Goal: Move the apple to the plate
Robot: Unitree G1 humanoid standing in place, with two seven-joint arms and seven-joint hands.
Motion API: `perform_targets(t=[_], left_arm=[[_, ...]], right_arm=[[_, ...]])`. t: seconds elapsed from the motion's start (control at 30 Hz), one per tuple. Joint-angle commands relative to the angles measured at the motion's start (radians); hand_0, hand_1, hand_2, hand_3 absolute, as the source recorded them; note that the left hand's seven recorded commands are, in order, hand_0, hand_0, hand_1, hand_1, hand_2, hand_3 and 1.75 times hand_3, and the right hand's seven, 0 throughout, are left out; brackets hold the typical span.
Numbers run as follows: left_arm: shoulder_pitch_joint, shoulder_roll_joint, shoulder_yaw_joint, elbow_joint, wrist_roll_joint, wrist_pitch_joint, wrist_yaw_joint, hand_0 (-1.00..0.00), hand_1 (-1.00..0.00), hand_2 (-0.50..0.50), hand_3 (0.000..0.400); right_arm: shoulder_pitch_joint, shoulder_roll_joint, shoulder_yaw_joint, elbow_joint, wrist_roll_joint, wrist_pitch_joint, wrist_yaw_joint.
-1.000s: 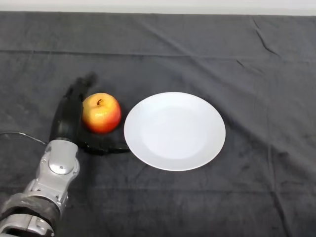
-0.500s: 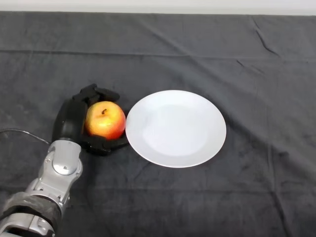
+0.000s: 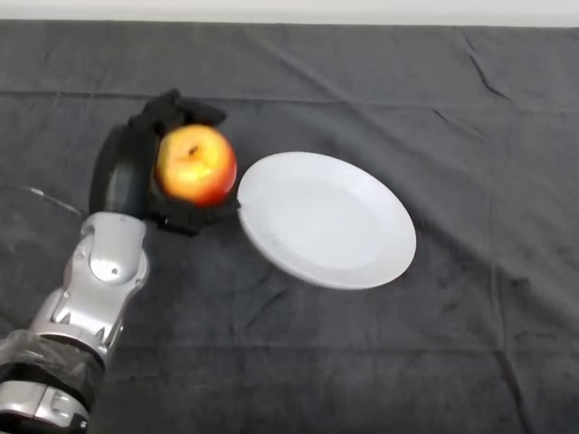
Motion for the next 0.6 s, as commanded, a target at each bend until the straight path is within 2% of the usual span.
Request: perform_targets(t=[0.03,0.23,0.6], left_arm=[[0.015,0.029,-0.002,-0.082,0.012,0.017,0.023,-1.00,-1.00,0.00,0.400],[0.053,0.023,-0.016,-0.183,0.028,0.049,0.043,-1.00,-1.00,0.00,0.400],[0.078,0.012,-0.045,-0.249,0.036,0.084,0.047,-1.00,-1.00,0.00,0.400]], right_arm=[[0.079,0.031,0.0301,0.055,-0.0311,0.020,0.0012],[0.081,0.031,0.0294,0.051,-0.0303,0.022,0.0018],[0.085,0.031,0.0280,0.042,-0.0287,0.026,0.0033]])
